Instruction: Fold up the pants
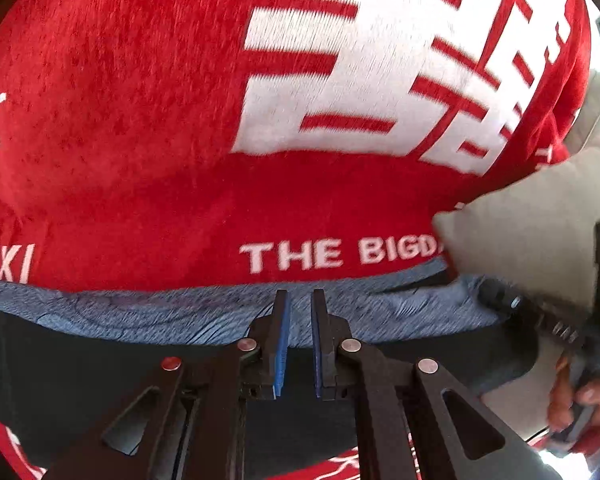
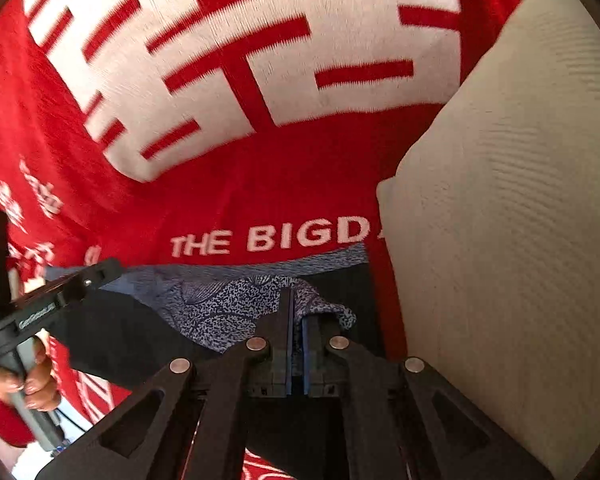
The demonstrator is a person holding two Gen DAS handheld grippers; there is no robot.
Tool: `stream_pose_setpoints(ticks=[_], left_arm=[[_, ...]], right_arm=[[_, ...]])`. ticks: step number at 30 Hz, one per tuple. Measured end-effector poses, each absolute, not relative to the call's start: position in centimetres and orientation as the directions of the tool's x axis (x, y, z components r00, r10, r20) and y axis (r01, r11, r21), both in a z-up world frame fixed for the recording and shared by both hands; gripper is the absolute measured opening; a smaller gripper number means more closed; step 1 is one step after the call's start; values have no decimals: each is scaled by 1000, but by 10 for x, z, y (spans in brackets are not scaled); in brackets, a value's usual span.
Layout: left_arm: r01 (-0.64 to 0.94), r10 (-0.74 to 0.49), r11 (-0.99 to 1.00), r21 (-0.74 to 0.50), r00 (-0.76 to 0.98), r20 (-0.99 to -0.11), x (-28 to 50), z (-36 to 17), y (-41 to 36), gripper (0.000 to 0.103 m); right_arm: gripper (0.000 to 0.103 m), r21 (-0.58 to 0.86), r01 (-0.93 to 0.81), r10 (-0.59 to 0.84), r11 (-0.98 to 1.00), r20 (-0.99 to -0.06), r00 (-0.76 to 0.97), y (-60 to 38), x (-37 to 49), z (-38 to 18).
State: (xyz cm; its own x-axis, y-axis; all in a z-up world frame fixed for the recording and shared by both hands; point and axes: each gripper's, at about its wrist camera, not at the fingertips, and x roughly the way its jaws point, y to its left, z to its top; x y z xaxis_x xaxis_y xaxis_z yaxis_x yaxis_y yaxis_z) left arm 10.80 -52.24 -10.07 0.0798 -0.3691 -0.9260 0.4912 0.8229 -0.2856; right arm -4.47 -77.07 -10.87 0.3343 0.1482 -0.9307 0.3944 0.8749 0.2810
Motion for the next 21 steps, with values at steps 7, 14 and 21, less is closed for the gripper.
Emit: stream_pose_setpoints(ticks=[7,14,21], left_arm=[[541,-246,822,-176,60,-967,76,-132,-514,10],[552,-184,825,-122,57,-981,64,-154,-511,10],[556,-144,830,-55,118,-982,72,-157,-518,11]], right_arm=[[60,246,322,116,914,-920,375,-755,-34,-76],[64,221,401,32,889,-904,427,-766,-46,-45],[23,158,367,67,917,-966,250,-744,-41,-102]])
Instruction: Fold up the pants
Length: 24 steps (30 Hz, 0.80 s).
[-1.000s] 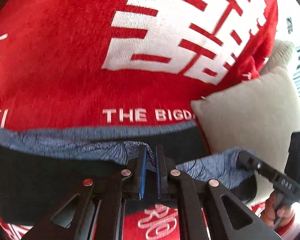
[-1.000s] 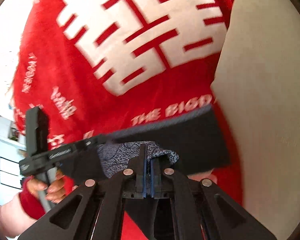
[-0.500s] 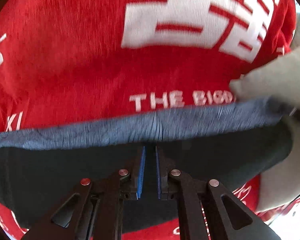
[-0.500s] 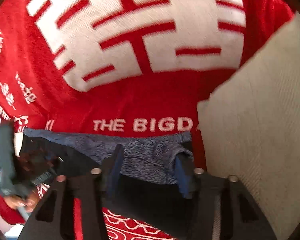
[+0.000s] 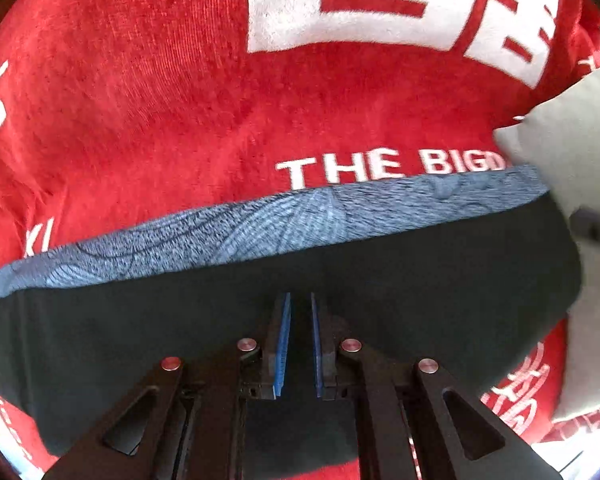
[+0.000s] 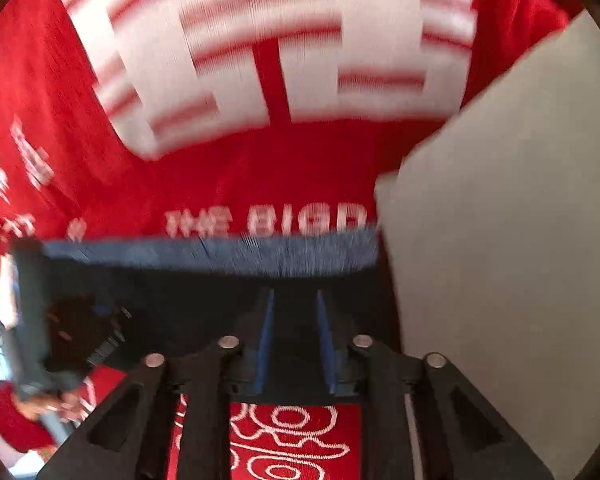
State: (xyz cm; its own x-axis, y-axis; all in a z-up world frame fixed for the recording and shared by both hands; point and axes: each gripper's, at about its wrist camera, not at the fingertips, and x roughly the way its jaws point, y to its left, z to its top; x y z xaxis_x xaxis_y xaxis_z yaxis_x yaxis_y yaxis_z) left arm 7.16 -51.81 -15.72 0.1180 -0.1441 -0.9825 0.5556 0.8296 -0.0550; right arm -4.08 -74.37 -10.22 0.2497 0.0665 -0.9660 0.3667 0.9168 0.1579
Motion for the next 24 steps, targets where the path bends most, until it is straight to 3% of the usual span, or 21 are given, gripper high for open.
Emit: stream_pose_setpoints(ticks=[6,10,15,19,24], left_arm=[[566,-156,824,-28,179,-971,79,-163,-524,11],[529,-162,847,-57,154,-975,97,-159,-533,11],[450,-109,893,6,229,-967,122,-144,-496,12],[346,-5,935,75,224,-975,155,-165,-446,12],[277,27,957,91,230,-973,175,-161,-405,12]], right_arm=[[21,62,414,-8,908,-986,166,-744,-30,-170],[24,40,417,-46,908,-980,195,-747,-18,-166],[44,107,434,12,895,-976,217,-745,-21,-152],[45,104,398,10,911,-973,232,-729,-36,-143],[47,151,416,49,897,-968,245,-712,-59,-145]])
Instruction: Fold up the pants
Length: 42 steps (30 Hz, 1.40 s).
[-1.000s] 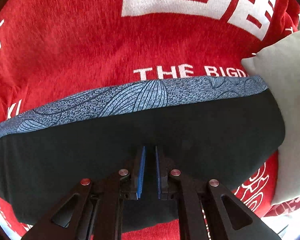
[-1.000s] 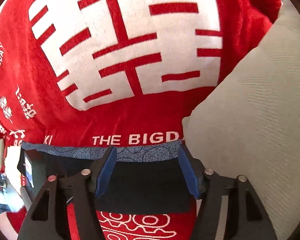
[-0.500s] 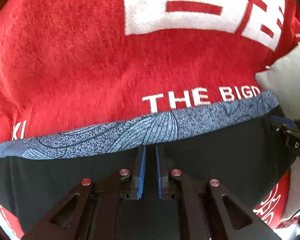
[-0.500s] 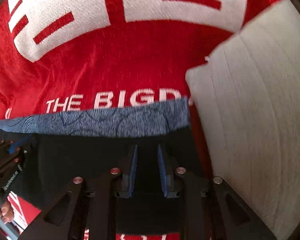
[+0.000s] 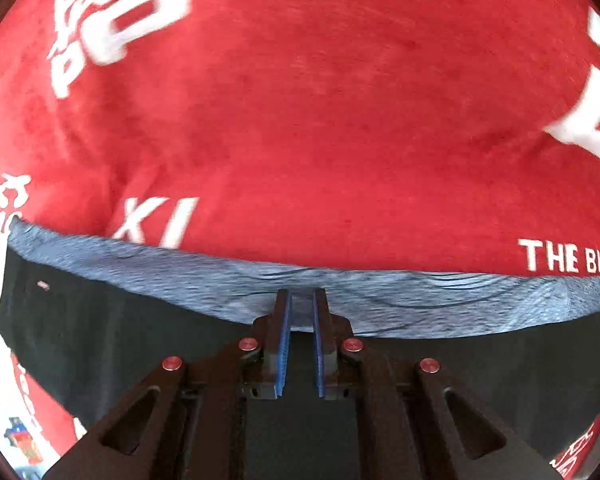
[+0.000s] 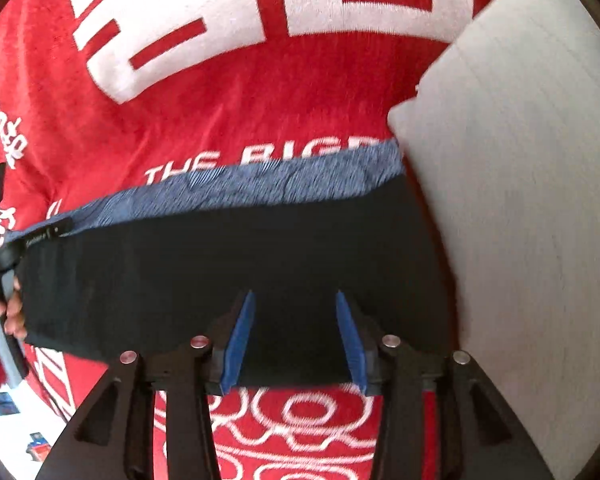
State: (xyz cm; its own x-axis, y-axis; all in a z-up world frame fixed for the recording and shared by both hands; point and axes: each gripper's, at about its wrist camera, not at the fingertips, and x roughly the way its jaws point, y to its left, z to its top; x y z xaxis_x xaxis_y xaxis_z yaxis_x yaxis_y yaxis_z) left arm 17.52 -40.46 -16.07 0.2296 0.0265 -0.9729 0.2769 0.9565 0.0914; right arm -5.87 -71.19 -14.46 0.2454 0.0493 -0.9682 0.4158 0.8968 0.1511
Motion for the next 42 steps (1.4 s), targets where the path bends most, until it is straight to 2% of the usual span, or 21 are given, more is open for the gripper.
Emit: stream_pose_setpoints(ticks=[4,19,20,21,22,23,28,33,36,42], left_arm=[[255,21,964,77,216,-976,163,-144,-376,12],[304,-119,950,-74,133,-984,82,-119,-288,12],[306,-126,948,-83,125,-984,83,-121,-284,25],[308,-132,947,-89,121,-984,81,-118,-280,44],[308,-125,948,-80,129,-984,84,-114,-275,85],[308,-120,949,-69,148,-982,88,-112,-271,92],[366,-153,926,-93,139,-978,96,-89,-258,92],[392,-156,915,-99,118,-981,113,-86,-238,92],[391,-146,916,-89,119,-982,120,-90,-221,92],[385,-140,921,-67,166,-976,141,-86,-175,92]], right_arm=[[52,165,428,53,888,-964,260,-694,-77,-139],[54,231,425,127,875,-958,258,-590,-101,-122],[54,236,421,133,876,-956,261,-579,-100,-121],[54,244,418,140,875,-954,263,-569,-100,-120],[54,256,416,153,873,-952,264,-554,-98,-120],[54,261,413,161,872,-952,261,-545,-94,-122],[54,283,402,190,871,-948,257,-485,-80,-125],[54,314,395,228,863,-941,251,-439,-66,-130],[58,339,387,251,857,-932,259,-417,-57,-132],[60,445,401,344,801,-890,300,-389,-41,-141]])
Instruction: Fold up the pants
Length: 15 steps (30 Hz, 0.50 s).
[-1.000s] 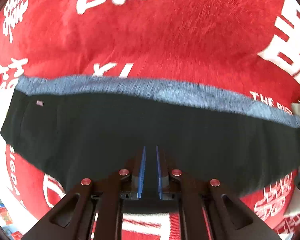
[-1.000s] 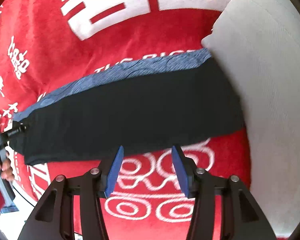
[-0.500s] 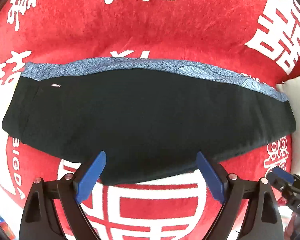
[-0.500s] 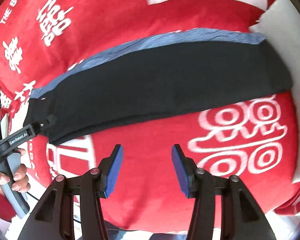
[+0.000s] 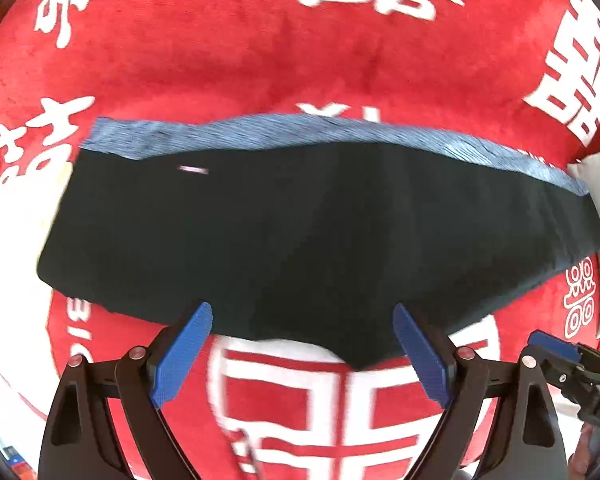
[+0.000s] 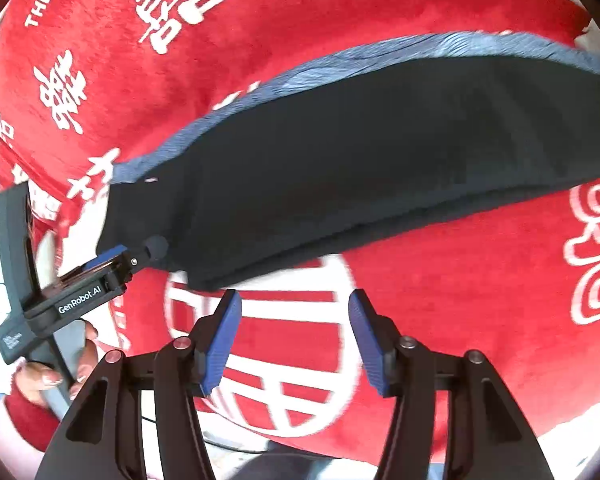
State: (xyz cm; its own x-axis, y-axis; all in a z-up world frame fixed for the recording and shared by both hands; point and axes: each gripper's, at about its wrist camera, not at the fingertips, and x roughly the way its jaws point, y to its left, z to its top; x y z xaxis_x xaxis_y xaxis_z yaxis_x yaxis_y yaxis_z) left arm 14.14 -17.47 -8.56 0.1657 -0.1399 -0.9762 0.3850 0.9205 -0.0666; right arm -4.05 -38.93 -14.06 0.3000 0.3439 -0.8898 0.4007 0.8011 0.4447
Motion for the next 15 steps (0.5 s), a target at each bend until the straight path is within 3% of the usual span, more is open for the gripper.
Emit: stream_pose_setpoints(ticks=[7,15], left_arm=[[407,-125,912,-45,173,-977,161,-100,-156,92],[471,-170,879,-77,158,-973,164,-122,-186,92]], right_arm=[[60,614,428,490,663,-789,371,-361,-21,-171],[54,678,499,507,540,-735,451,-361,-15,-195]])
